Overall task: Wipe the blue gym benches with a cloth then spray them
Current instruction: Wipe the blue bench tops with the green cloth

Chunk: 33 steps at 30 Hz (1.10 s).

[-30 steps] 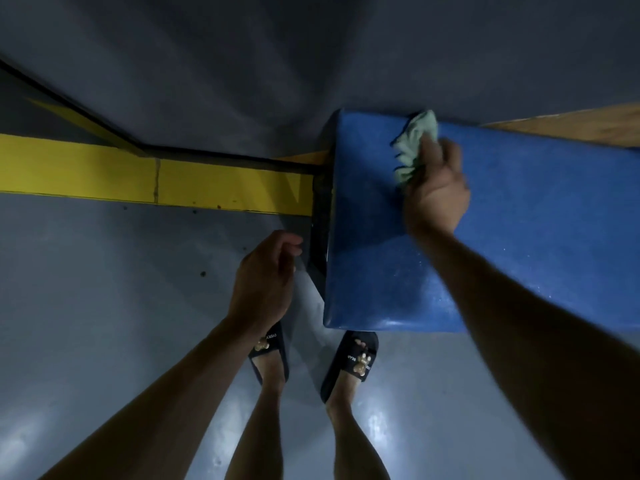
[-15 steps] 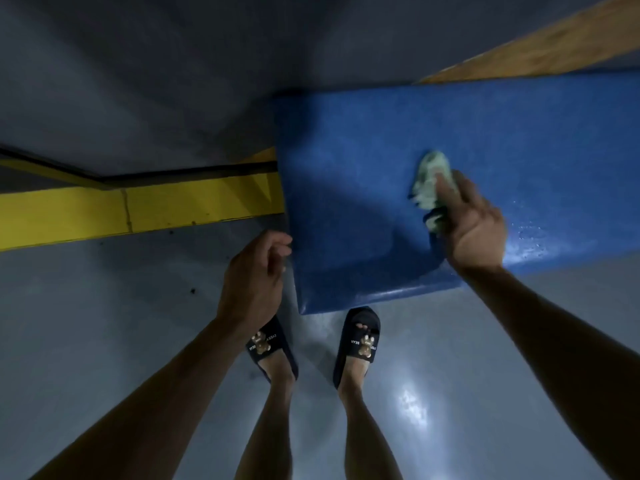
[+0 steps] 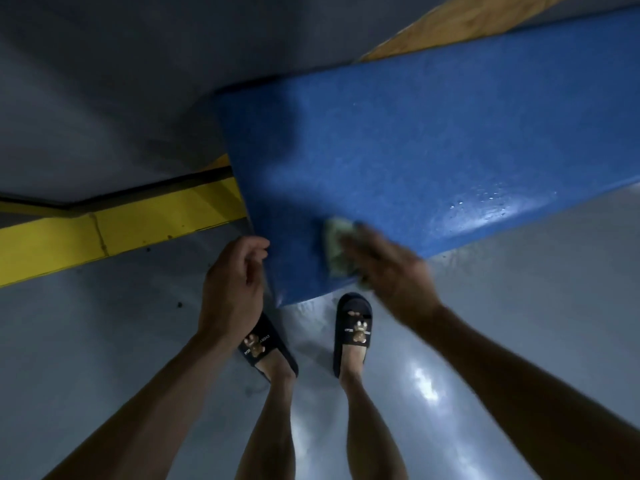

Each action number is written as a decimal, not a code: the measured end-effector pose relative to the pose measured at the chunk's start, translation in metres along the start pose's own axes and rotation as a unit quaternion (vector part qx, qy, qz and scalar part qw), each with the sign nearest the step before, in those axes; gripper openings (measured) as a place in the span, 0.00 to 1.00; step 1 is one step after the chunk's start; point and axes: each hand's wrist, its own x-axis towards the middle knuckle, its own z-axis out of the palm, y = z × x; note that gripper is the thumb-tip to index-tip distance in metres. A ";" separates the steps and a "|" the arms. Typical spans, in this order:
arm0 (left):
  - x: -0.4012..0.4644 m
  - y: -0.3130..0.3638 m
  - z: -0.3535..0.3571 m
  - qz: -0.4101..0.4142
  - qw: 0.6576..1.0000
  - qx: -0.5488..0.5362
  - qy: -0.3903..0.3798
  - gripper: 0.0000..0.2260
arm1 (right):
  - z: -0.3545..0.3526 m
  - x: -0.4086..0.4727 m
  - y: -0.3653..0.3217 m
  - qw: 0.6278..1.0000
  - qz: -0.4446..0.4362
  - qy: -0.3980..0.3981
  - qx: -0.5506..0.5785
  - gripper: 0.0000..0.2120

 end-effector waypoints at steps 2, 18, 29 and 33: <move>0.000 0.005 0.001 0.005 1.000 -0.005 -0.004 0.11 | -0.027 0.003 0.059 0.992 0.122 0.003 -0.036 0.33; 0.017 0.072 0.053 0.044 0.996 -0.008 -0.080 0.11 | 0.002 0.001 0.014 0.999 -0.018 0.011 -0.029 0.30; 0.022 0.141 0.146 0.063 0.994 0.032 -0.086 0.15 | -0.032 -0.023 0.186 0.995 0.054 0.065 -0.062 0.35; 0.019 0.169 0.175 0.068 0.991 0.053 -0.103 0.16 | -0.043 -0.039 0.240 0.989 0.121 0.061 -0.054 0.38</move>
